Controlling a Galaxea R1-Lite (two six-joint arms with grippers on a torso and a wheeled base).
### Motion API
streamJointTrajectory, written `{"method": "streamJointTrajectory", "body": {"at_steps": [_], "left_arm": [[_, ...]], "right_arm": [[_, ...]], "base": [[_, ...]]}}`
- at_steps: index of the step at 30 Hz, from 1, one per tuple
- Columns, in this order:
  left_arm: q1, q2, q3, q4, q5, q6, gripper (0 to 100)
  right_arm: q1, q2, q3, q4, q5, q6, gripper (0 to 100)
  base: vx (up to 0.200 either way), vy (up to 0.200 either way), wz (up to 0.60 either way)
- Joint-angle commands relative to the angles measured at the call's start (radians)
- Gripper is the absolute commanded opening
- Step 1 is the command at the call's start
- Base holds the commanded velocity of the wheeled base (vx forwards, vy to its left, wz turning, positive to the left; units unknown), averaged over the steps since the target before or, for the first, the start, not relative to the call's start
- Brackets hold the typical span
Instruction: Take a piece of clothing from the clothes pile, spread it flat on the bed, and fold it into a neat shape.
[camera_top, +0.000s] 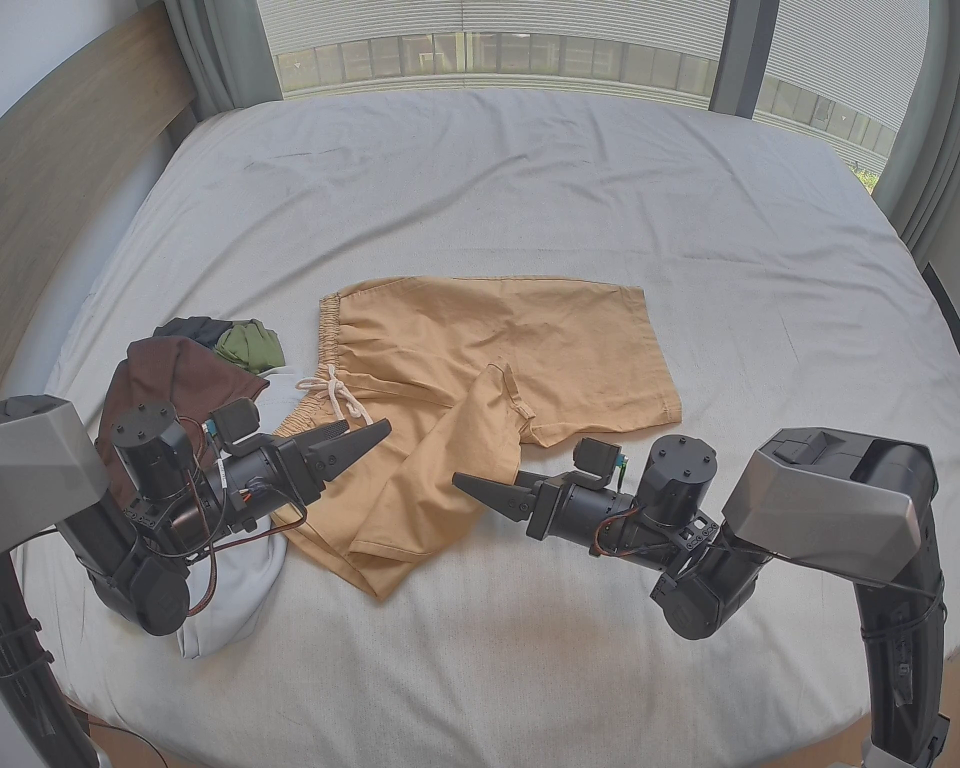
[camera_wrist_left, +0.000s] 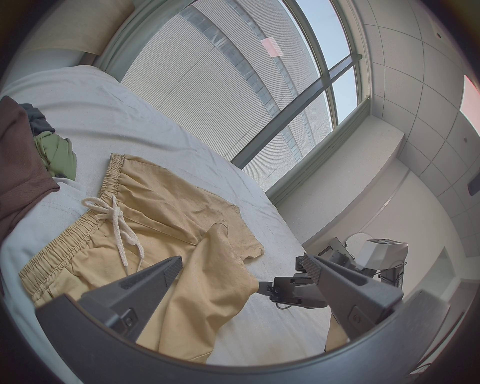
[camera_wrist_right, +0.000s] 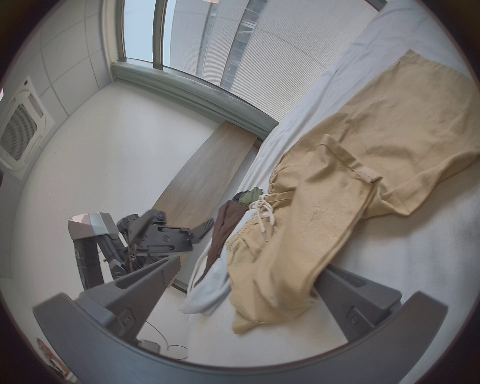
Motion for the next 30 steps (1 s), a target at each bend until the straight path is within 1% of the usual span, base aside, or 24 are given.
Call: {"method": "streamJointTrajectory", "body": {"at_steps": [1,7,10,14,15,16,17,20,24,30], "left_arm": [[0.0,0.005,0.0,0.0,0.001,0.0,100],[-0.002,0.015,0.0,0.0,0.001,0.0,100],[-0.002,0.018,0.001,0.0,0.001,0.0,100],[-0.002,0.019,0.0,0.0,0.001,0.0,100],[-0.002,0.019,0.0,0.0,0.001,0.0,100],[-0.002,0.019,0.0,0.0,0.001,0.0,100],[-0.002,0.019,0.0,0.0,0.001,0.0,100],[-0.002,0.018,0.0,0.0,0.001,0.0,100],[-0.002,0.019,0.0,0.0,0.001,0.0,100],[-0.002,0.019,0.0,0.0,0.001,0.0,100]], "right_arm": [[-0.019,0.074,-0.036,0.0,0.001,-0.023,100],[-0.002,0.133,-0.1,0.0,0.0,-0.04,100],[-0.004,0.161,-0.131,-0.001,0.0,-0.086,100],[-0.004,0.163,-0.131,-0.003,-0.008,-0.106,100],[-0.004,0.161,-0.136,-0.003,-0.022,-0.116,100],[-0.005,0.163,-0.136,-0.003,-0.026,-0.12,0],[-0.007,0.161,-0.139,-0.003,-0.037,-0.126,0],[-0.013,0.153,-0.137,-0.003,-0.039,-0.141,0],[-0.025,0.124,-0.123,-0.003,-0.043,-0.184,0],[-0.05,0.022,0.003,0.0,-0.042,-0.221,0]], "base": [[0.0,0.0,0.0],[0.0,0.0,0.0],[0.0,0.0,0.0],[0.0,0.0,0.0],[0.0,0.0,0.0],[0.0,0.0,0.0],[0.0,0.0,0.0],[0.0,0.0,0.0],[0.0,0.0,0.0],[0.0,0.0,0.0]]}}
